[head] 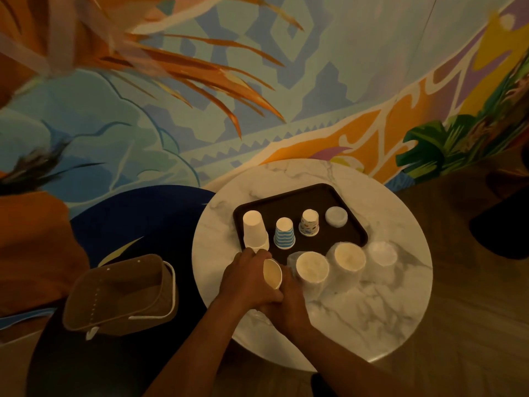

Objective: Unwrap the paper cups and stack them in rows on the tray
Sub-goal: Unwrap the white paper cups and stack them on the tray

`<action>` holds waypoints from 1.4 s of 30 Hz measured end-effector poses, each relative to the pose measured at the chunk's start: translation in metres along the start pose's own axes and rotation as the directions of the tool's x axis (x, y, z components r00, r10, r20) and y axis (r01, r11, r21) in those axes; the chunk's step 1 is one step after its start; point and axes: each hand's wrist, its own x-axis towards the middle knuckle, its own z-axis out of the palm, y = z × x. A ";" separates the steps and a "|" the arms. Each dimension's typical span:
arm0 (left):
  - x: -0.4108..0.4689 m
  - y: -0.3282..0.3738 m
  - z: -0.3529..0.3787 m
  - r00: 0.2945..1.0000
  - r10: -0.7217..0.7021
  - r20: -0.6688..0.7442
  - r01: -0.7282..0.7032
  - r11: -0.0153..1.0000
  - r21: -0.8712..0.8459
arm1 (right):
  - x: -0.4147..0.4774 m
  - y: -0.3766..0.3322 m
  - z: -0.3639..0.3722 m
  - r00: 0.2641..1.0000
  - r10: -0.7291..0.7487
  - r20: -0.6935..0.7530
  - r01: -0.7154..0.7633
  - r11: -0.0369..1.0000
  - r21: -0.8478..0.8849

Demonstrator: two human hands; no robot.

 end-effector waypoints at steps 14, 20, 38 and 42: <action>0.006 0.000 -0.005 0.990 0.003 0.140 -0.009 0.999 0.036 | 0.007 0.014 0.005 0.999 -0.017 0.036 0.017 1.000 -0.001; 0.011 -0.004 0.002 0.991 -0.013 0.132 0.015 1.000 -0.011 | 0.006 0.013 0.003 0.999 -0.023 0.027 0.023 1.000 0.019; 0.008 -0.002 0.000 0.992 -0.085 0.094 0.074 0.990 0.118 | 0.002 0.010 0.004 0.993 0.034 0.110 -0.042 0.996 0.077; 0.006 0.002 -0.005 0.992 -0.104 0.073 0.094 0.987 0.128 | 0.003 0.011 0.004 0.990 0.044 0.136 -0.050 0.998 0.042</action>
